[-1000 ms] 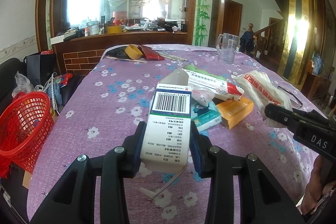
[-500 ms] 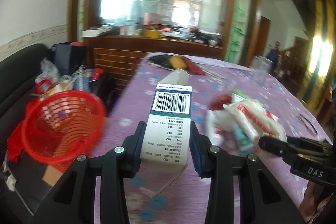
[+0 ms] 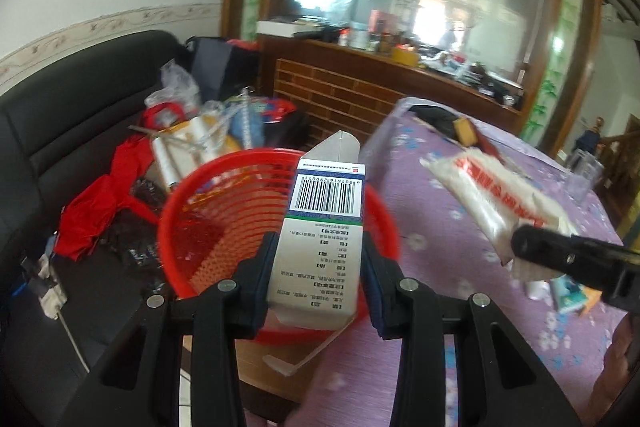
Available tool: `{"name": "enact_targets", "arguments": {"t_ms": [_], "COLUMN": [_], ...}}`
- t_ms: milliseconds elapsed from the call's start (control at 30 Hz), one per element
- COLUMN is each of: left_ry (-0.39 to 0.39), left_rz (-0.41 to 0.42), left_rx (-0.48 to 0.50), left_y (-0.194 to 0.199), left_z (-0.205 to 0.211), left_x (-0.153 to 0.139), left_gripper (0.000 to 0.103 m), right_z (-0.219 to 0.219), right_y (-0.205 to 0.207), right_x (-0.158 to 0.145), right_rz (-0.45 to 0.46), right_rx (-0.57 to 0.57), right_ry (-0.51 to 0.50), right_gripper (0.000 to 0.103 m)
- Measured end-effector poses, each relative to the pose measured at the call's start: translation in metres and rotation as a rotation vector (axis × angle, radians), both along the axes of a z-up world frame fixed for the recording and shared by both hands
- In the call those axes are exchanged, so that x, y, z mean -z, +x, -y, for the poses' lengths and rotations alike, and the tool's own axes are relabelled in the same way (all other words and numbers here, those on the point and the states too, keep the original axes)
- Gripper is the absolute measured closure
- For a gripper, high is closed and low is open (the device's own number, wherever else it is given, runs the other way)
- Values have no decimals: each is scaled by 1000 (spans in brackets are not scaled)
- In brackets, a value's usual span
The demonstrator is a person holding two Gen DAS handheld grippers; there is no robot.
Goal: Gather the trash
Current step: 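Drop the box and paper bag into the red basket with both tools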
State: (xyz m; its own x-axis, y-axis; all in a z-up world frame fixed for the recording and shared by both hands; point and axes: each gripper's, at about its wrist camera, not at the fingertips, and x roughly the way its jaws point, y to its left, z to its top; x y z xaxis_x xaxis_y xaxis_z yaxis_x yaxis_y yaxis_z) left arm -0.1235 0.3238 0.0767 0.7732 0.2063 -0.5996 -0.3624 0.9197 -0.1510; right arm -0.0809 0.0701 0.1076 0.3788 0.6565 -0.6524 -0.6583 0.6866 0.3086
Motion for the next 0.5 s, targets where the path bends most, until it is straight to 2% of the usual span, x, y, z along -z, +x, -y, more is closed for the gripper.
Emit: {"name": "enact_targets", "arguments": {"t_ms": [167, 200, 233, 300, 400, 500], "left_ry": [-26, -29, -33, -36, -25, -14], "left_rz": [-15, -16, -19, -6, 11, 17], "left_rx": [-40, -45, -58, -78, -76, -36], "left_y": [3, 4, 5, 3, -1, -1], "left_z": [-27, -29, -33, -37, -36, -23], "left_x": [5, 5, 6, 4, 0, -4], "left_gripper": [64, 58, 42, 34, 34, 34], "right_z": [-54, -62, -71, -85, -80, -56], "right_y": [8, 11, 15, 22, 27, 26], "right_x": [-1, -1, 0, 2, 2, -2], "right_rz": [-8, -12, -18, -25, -45, -40], "right_rx": [-48, -52, -59, -72, -65, -43], "right_ry": [-2, -4, -4, -8, 15, 29], "right_gripper": [56, 55, 53, 48, 48, 48]}}
